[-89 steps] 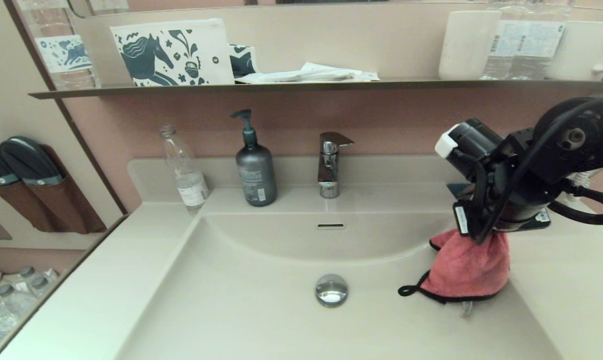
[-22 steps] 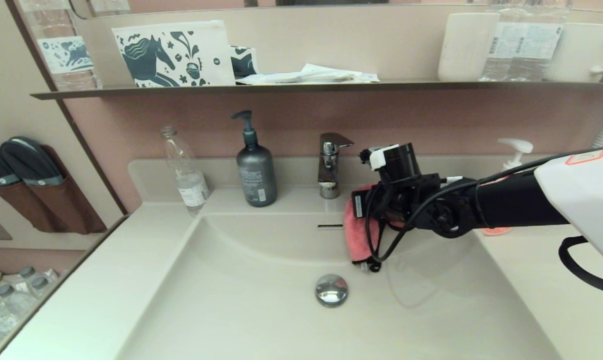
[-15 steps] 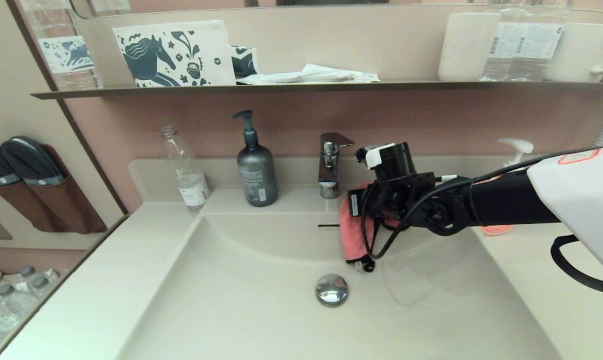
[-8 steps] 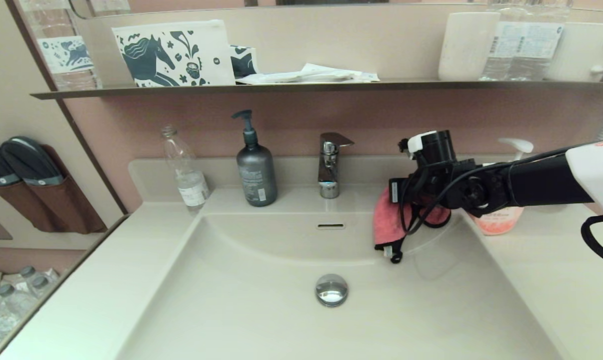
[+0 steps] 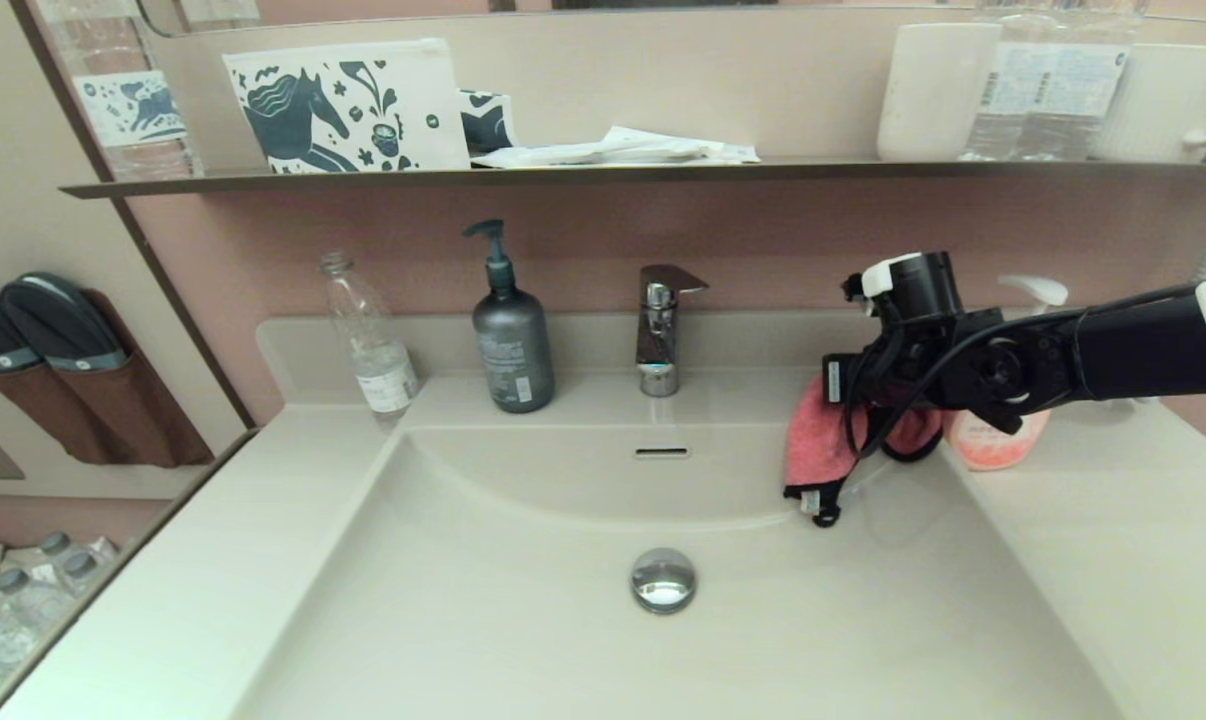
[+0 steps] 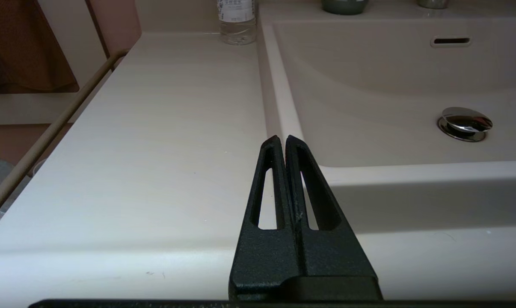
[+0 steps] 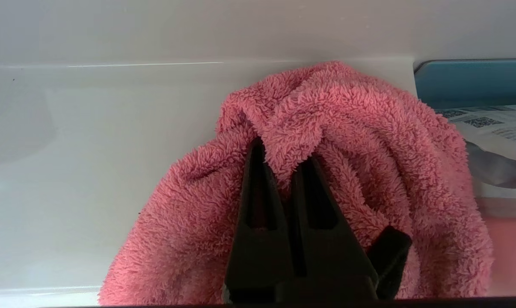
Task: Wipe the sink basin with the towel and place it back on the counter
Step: Wipe the sink
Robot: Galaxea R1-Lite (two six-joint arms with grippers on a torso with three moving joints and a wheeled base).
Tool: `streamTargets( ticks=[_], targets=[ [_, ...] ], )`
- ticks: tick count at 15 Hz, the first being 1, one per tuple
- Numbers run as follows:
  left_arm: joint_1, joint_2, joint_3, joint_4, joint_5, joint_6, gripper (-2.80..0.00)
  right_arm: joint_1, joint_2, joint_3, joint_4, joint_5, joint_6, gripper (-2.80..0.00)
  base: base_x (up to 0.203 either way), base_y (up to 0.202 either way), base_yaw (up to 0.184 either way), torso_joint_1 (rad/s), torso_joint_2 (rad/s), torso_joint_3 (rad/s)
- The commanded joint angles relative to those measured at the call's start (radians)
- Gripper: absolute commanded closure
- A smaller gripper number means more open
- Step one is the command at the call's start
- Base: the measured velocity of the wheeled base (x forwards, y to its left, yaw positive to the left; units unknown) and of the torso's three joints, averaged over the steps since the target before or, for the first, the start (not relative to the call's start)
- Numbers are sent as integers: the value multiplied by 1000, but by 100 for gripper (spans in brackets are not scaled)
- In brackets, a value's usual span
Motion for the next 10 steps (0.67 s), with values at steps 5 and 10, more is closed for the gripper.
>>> streamTargets(
  ticks=[5, 10],
  targets=[
    [0, 2, 0, 0, 0, 0, 0, 163, 44, -60, -5, -5, 8, 0, 0, 0, 0, 0, 0, 0],
    [1, 2, 0, 0, 0, 0, 0, 276, 55, -106, 1, -19, 11, 0, 0, 0, 0, 0, 0, 0]
  ],
)
